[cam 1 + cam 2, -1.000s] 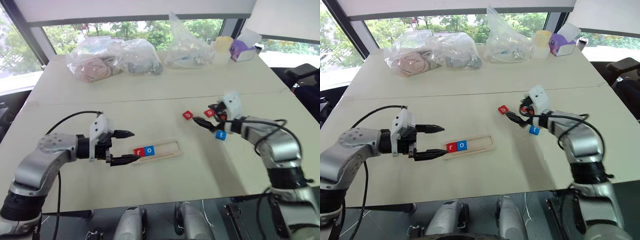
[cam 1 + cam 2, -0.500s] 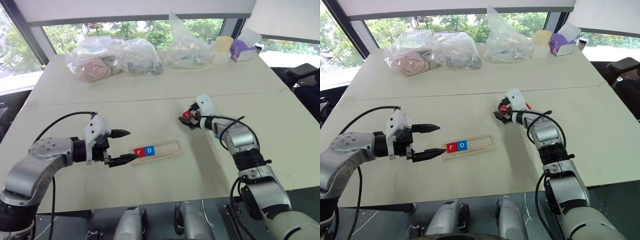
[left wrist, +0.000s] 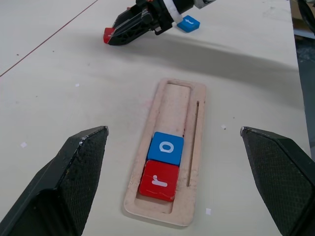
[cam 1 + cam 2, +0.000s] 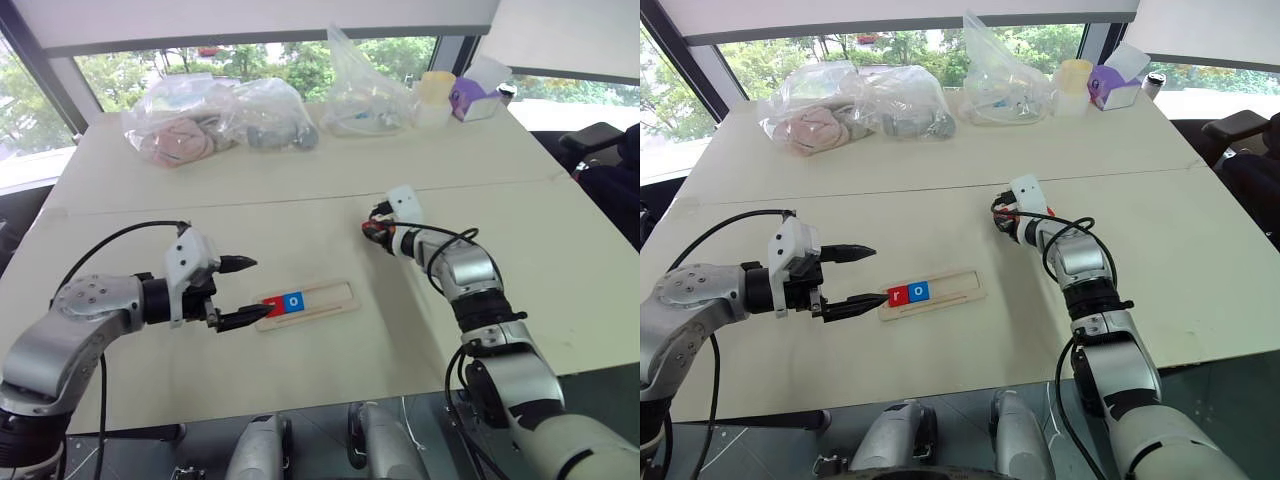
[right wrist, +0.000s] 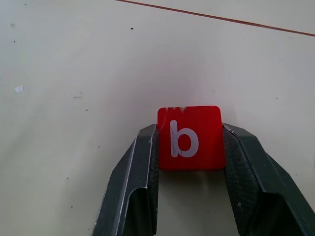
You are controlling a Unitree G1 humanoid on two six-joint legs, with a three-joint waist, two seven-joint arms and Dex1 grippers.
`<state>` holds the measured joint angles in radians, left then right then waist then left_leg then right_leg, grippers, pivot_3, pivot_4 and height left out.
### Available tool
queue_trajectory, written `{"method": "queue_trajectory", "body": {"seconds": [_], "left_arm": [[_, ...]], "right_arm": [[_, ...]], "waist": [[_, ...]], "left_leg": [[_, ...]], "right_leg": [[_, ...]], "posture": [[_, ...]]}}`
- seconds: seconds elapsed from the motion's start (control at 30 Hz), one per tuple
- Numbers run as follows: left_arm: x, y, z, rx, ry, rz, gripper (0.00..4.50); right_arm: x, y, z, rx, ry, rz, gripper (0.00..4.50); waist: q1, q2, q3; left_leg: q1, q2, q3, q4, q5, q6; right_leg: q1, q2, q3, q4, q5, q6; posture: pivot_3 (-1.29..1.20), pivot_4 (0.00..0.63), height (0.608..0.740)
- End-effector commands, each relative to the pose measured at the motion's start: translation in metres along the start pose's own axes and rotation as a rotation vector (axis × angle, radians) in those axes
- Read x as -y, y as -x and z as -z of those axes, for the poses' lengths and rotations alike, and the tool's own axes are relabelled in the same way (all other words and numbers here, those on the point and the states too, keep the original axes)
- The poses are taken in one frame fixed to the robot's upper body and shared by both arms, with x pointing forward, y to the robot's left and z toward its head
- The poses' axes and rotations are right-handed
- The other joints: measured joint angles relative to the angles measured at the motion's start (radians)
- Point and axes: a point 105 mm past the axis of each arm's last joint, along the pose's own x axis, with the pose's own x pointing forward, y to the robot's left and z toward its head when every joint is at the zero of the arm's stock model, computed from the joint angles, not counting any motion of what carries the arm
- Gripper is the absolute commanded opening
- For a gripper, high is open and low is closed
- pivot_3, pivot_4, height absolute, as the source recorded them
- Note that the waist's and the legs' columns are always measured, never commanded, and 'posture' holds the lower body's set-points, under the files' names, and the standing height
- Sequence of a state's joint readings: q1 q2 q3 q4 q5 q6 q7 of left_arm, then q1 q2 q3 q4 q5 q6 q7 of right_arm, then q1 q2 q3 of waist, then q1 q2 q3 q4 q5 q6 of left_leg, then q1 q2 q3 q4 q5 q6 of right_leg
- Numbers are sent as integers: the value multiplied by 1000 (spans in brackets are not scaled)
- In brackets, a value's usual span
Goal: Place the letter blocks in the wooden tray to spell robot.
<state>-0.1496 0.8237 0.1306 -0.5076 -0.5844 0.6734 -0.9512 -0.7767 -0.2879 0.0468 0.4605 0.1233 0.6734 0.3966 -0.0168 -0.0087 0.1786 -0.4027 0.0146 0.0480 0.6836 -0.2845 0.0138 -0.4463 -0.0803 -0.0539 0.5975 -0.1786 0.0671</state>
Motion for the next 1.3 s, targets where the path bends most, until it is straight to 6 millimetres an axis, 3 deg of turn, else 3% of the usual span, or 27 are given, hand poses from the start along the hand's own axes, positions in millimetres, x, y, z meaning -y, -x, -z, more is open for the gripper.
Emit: {"method": "queue_trajectory", "body": {"seconds": [0.03, 0.17, 0.27, 0.4, 0.53, 0.73, 0.87, 1.1, 1.3], "left_arm": [[6, 4, -6, 8, -23, 21, 4500], [11, 7, -2, 1, -24, 45, 4500], [14, 10, 3, -12, -16, 65, 4500], [14, 9, 8, -24, -15, 80, 4500], [12, 8, 9, -20, -15, 87, 4500], [12, 7, 9, -20, -25, 101, 4500], [12, 8, 8, -25, -31, 97, 4500], [14, 10, 9, -32, -30, 86, 4500], [15, 10, 10, -31, -27, 77, 4500]], "right_arm": [[5, 20, -11, 51, -23, 32, 1173], [-11, 66, -15, 88, 41, 4, 1173], [-33, 104, 1, 47, 38, -32, 1173], [-46, 127, 15, -8, 11, -14, 1173], [-50, 130, 25, -41, -24, 20, 1173], [-42, 117, 35, -57, -53, 101, 1173], [-48, 105, 41, -69, -59, 87, 1173], [-61, 102, 47, -89, -40, 23, 1173], [-60, 107, 39, -83, 56, -28, 4190]], "waist": [[6, 0, 0], [9, 1, 1], [7, 1, 1], [2, 1, 1], [4, 2, 1], [4, 2, 1], [3, 1, 1], [3, 1, 1], [5, 1, 1]], "left_leg": [[0, 0, 0, 0, 0, 0], [-4, -1, -1, 0, 0, 0], [-5, -1, 0, 0, 0, 0], [-4, 1, 0, 0, 0, 0], [-4, 2, 0, 0, 0, -1], [-7, 1, 2, 0, 0, -1], [-7, 1, 3, 0, 1, -1], [-7, 1, 2, 0, 1, -1], [-7, 1, 2, 0, 1, -1]], "right_leg": [[0, 0, 0, 0, 0, 0], [-3, -1, 0, -1, -1, 1], [-5, -1, 0, 0, -1, 1], [-6, 0, 0, 0, -1, 1], [-6, 0, -1, 0, -1, 1], [-10, 0, 0, 0, 1, -3], [-10, 0, 0, 0, 1, -3], [-11, 0, 0, 0, 1, -2], [-11, 0, 0, 0, 1, -2]], "posture": [[0, 150, 740], [0, 150, 740], [0, 150, 740], [0, 150, 740], [0, 150, 740], [0, 150, 740], [0, 150, 740], [0, 150, 740], [0, 150, 740]]}}
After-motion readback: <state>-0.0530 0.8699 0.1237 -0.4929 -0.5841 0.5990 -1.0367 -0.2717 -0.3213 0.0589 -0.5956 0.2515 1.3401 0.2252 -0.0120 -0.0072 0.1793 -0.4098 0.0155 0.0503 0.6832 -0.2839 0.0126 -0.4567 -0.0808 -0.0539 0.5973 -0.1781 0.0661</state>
